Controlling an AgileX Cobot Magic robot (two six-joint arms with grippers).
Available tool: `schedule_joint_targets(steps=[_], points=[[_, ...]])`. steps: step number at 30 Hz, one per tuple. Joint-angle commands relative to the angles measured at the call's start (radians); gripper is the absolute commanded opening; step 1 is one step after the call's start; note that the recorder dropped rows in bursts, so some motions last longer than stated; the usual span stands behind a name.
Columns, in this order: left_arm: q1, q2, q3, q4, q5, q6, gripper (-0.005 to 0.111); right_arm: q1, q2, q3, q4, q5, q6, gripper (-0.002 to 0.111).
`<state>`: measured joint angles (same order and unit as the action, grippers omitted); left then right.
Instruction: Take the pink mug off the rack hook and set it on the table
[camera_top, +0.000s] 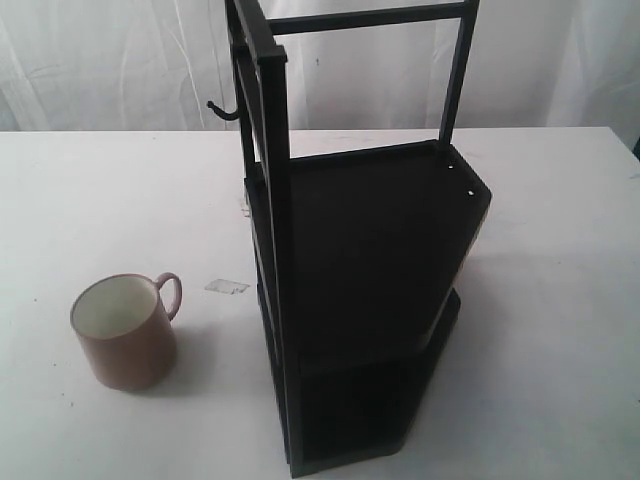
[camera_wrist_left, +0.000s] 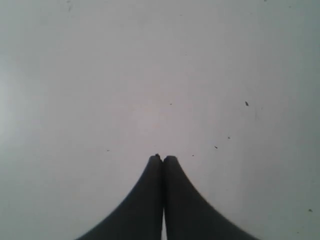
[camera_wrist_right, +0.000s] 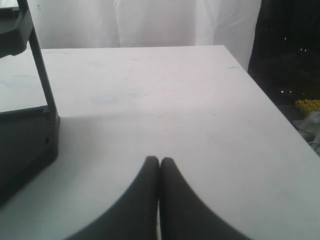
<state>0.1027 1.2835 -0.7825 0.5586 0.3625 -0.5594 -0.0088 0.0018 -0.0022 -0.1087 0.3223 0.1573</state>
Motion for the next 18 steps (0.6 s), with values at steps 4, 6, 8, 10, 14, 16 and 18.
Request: schedule_joint_targets(steps=[4,6,8,10,14,16,18], points=[[0.013,-0.334,0.277,0.011,-0.434,-0.18,0.0,0.002,-0.002,0.002,0.005,-0.01,-0.003,0.0],[0.013,-0.436,0.317,0.007,-0.436,-0.201,0.0,0.002,-0.002,0.002,0.005,-0.01,-0.003,0.0],[0.013,-0.546,0.345,0.004,-0.415,-0.201,0.0,0.002,-0.002,0.002,0.005,-0.01,-0.003,0.0],[0.013,-0.637,0.362,0.004,-0.398,-0.201,0.0,0.002,-0.002,0.002,0.005,-0.01,-0.003,0.0],[0.013,-0.804,0.383,0.004,-0.309,-0.201,0.0,0.002,-0.002,0.002,0.005,-0.01,-0.003,0.0],[0.013,-0.861,0.398,0.004,-0.27,-0.208,0.0,0.002,-0.002,0.002,0.005,-0.01,-0.003,0.0],[0.013,-0.908,0.406,0.004,-0.225,-0.225,0.0,0.002,-0.002,0.002,0.005,-0.01,-0.003,0.0]])
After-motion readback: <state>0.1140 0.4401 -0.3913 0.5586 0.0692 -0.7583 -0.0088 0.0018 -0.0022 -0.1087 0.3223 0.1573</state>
